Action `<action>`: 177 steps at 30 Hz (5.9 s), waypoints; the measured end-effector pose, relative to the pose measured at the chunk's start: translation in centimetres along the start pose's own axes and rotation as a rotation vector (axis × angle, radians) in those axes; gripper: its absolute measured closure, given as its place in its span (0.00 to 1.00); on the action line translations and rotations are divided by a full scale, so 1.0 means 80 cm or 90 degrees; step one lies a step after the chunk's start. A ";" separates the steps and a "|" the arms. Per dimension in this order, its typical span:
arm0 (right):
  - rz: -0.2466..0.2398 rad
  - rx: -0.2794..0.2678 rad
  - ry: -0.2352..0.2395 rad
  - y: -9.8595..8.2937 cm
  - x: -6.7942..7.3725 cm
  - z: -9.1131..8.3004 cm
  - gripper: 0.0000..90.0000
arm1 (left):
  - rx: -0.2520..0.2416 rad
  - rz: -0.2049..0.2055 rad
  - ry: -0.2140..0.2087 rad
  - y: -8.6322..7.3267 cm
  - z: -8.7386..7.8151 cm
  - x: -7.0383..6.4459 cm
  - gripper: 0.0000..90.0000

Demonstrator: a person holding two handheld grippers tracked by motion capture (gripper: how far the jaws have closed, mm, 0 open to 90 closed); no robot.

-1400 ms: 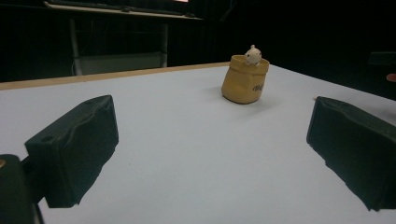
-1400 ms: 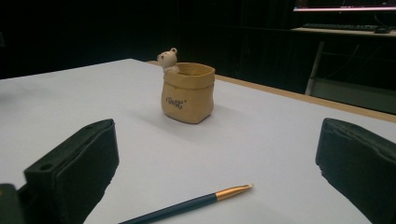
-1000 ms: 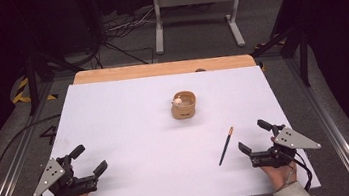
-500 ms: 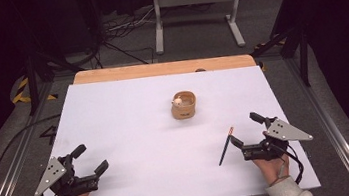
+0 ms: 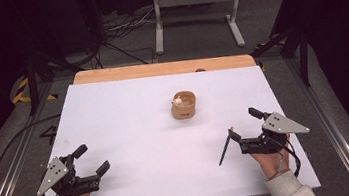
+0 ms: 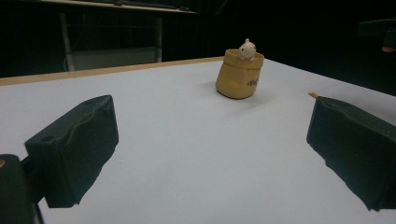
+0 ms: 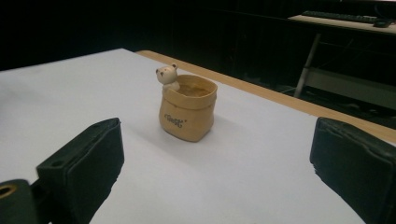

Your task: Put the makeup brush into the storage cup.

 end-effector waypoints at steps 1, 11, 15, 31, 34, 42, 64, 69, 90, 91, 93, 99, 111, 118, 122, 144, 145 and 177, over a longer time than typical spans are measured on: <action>-0.006 0.028 -0.001 0.005 0.002 0.002 0.03 | 0.000 0.000 0.000 0.000 0.000 0.000 0.03; 0.008 0.177 0.009 0.022 0.001 0.015 0.07 | 0.004 -0.001 -0.002 -0.001 0.001 -0.002 0.03; 0.035 0.227 0.015 0.022 -0.002 0.021 0.07 | 0.004 0.000 -0.004 -0.001 0.002 -0.003 0.03; 0.114 0.358 0.035 0.029 -0.016 0.037 0.07 | 0.010 0.004 -0.012 -0.001 0.003 -0.005 0.04; 0.115 0.378 0.042 0.030 -0.014 0.040 0.07 | 0.011 0.004 -0.013 -0.001 0.003 -0.006 0.04; 0.111 0.445 0.033 0.035 -0.012 0.052 0.07 | 0.012 0.005 -0.014 -0.002 0.004 -0.007 0.04; 0.091 0.579 -0.001 0.035 -0.010 0.078 0.09 | 0.015 0.007 -0.015 -0.002 0.004 -0.008 0.04; 0.095 0.593 0.005 0.029 -0.005 0.083 0.09 | 0.016 0.009 -0.016 -0.002 0.004 -0.007 0.04; 0.120 0.641 -0.017 -0.005 -0.005 0.103 0.17 | 0.016 0.007 -0.017 -0.002 0.005 -0.007 0.04; 0.123 0.647 -0.018 -0.007 -0.005 0.104 0.17 | 0.016 0.007 -0.017 -0.002 0.005 -0.007 0.04; 0.119 0.650 -0.017 -0.010 -0.006 0.106 0.17 | 0.016 0.008 -0.017 -0.002 0.005 -0.007 0.04; 0.126 0.663 -0.021 -0.015 -0.005 0.109 0.18 | 0.014 0.001 -0.019 -0.002 0.005 -0.007 0.04; 0.105 0.696 -0.036 -0.025 0.000 0.117 0.31 | 0.014 0.002 -0.018 -0.002 0.005 -0.007 0.04; 0.105 0.712 -0.031 -0.029 0.002 0.119 0.42 | 0.013 0.000 -0.019 -0.002 0.005 -0.007 0.04; 0.114 0.717 -0.023 -0.030 0.003 0.118 0.47 | 0.014 0.000 -0.018 -0.002 0.005 -0.007 0.04; 0.087 0.743 0.003 -0.024 0.010 0.122 0.92 | 0.016 0.003 -0.017 -0.002 0.005 -0.007 0.04; 0.089 0.742 0.004 -0.024 0.010 0.122 0.92 | 0.016 0.003 -0.017 -0.002 0.005 -0.007 0.04; 0.061 0.433 0.020 0.043 0.001 0.070 0.92 | 0.017 0.004 -0.017 -0.002 0.006 -0.009 0.04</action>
Point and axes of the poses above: each handheld gripper's, and its own axes: z roughly forward along the jaws, y roughly out of its top, x roughly to its left, the point moved 2 cm from there along z, roughly forward along the jaws, and after that the axes turned 1 degree about y, right-handed, at the moved point
